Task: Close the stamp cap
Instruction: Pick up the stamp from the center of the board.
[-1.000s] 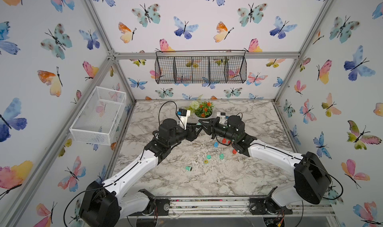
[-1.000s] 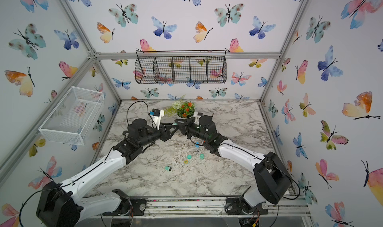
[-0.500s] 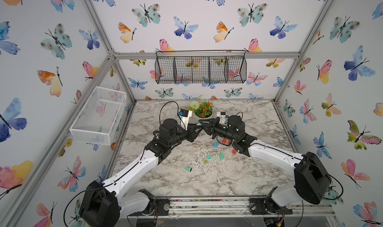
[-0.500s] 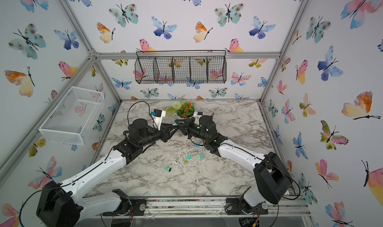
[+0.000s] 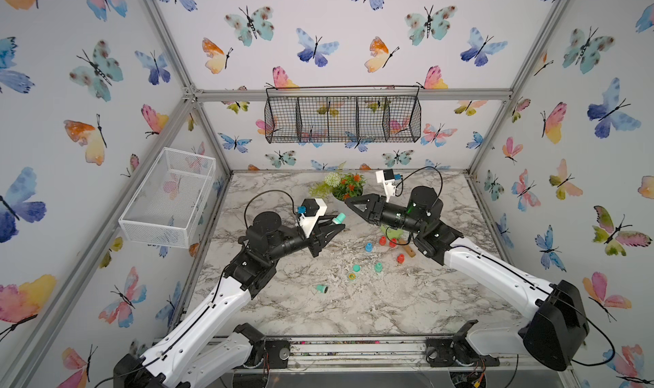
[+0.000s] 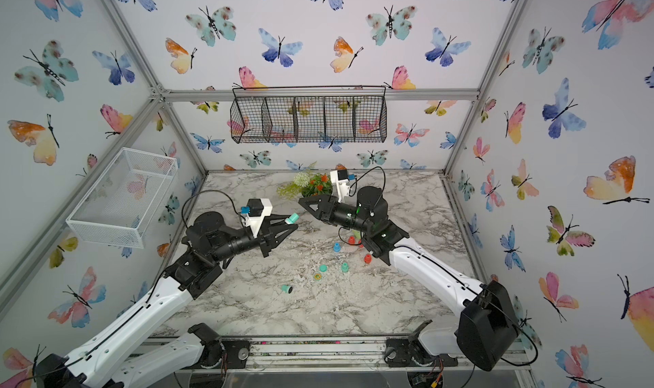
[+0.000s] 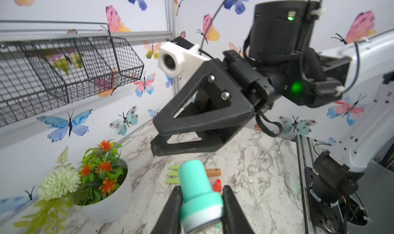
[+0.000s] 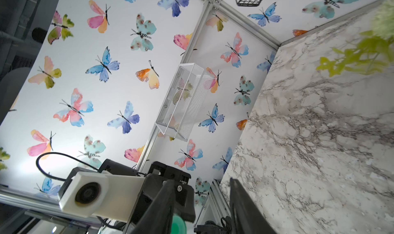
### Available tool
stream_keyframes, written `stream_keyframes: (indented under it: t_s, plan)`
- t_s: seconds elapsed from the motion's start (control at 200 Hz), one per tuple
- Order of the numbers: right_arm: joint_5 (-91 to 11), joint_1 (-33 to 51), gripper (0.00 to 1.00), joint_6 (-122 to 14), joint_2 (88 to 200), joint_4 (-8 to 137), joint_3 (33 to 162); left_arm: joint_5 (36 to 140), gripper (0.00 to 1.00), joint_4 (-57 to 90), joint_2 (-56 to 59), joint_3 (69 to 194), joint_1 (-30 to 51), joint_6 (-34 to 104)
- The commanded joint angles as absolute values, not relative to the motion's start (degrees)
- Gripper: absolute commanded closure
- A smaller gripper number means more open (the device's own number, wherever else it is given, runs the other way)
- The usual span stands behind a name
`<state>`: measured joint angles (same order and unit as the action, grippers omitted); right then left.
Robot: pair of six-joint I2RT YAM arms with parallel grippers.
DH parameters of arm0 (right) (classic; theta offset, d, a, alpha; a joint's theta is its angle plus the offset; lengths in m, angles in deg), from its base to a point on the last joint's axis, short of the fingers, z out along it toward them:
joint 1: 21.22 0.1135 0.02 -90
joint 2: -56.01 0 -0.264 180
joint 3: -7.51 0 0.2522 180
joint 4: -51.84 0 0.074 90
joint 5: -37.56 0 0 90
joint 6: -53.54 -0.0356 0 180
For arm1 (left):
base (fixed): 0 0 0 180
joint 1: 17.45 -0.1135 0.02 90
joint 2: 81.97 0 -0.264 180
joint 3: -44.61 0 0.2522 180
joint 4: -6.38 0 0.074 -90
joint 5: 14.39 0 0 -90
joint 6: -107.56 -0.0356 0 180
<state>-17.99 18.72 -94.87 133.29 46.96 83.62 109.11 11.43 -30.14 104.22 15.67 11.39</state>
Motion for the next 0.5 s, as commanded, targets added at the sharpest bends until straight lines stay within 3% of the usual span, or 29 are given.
stream_keyframes:
  t_s: [0.0,0.496]
  plan:
    - [-9.62,18.77,0.53,-82.92,132.46,55.96,88.17,116.7,0.8,10.96,-33.81,102.62,15.97,0.25]
    - [4.18,18.79,0.54,-76.07,131.72,67.72,91.35,117.28,0.9,12.92,-34.76,103.07,16.05,-3.13]
